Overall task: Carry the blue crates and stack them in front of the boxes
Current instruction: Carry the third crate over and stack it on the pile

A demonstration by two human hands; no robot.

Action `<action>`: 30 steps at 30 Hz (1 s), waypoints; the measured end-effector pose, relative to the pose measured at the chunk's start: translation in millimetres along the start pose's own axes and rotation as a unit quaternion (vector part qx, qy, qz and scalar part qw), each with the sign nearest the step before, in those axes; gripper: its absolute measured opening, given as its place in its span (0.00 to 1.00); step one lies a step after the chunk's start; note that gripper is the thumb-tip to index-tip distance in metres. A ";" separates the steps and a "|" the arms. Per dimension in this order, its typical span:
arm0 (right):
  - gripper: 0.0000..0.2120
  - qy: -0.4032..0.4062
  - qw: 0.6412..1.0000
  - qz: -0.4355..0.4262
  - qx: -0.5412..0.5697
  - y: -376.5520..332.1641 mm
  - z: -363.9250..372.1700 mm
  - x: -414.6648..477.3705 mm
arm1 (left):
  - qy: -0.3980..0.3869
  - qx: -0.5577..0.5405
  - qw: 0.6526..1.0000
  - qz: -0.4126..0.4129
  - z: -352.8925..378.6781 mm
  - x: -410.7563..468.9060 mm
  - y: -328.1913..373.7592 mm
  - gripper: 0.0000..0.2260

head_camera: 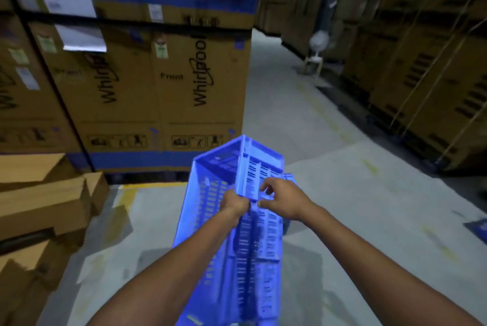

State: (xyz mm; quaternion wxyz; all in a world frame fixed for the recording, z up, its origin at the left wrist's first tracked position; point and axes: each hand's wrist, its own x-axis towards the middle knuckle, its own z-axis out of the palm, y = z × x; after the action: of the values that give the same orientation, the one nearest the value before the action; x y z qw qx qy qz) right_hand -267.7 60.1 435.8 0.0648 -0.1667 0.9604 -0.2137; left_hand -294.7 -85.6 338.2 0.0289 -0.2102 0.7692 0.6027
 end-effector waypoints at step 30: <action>0.18 -0.021 0.990 0.114 -0.084 188.3 -165.7 -144.1 | -0.334 0.534 0.672 0.390 184.5 -120.7 205.5 0.04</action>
State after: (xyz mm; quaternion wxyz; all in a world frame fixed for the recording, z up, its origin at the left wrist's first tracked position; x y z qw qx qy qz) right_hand -220.4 335.3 511.3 0.0949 -0.0657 0.9861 -0.1197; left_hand -297.0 160.5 512.1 0.1537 0.3754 0.9109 0.0754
